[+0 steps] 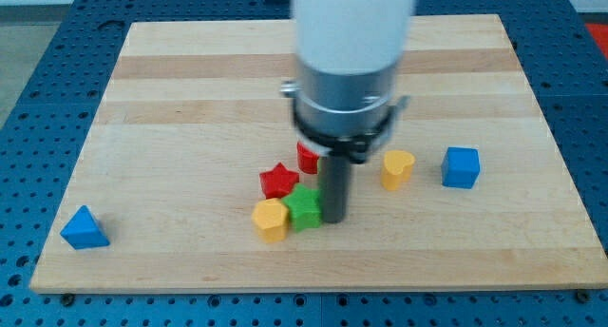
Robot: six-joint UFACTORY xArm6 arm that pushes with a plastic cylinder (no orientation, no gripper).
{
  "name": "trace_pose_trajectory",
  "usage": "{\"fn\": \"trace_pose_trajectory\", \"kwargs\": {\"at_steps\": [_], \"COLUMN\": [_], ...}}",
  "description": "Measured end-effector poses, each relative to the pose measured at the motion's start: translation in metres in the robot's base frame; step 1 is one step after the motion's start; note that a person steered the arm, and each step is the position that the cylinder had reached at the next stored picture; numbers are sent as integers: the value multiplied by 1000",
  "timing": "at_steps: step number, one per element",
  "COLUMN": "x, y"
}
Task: Move the arm to the bottom left corner
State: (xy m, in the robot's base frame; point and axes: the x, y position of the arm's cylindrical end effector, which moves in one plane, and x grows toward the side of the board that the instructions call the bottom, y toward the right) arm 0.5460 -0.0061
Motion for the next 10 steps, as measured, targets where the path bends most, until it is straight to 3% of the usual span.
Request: {"fn": "trace_pose_trajectory", "kwargs": {"at_steps": [1,2,5,10], "x": [0,-1,0,72], "y": [-64,-91,-23,-131]}}
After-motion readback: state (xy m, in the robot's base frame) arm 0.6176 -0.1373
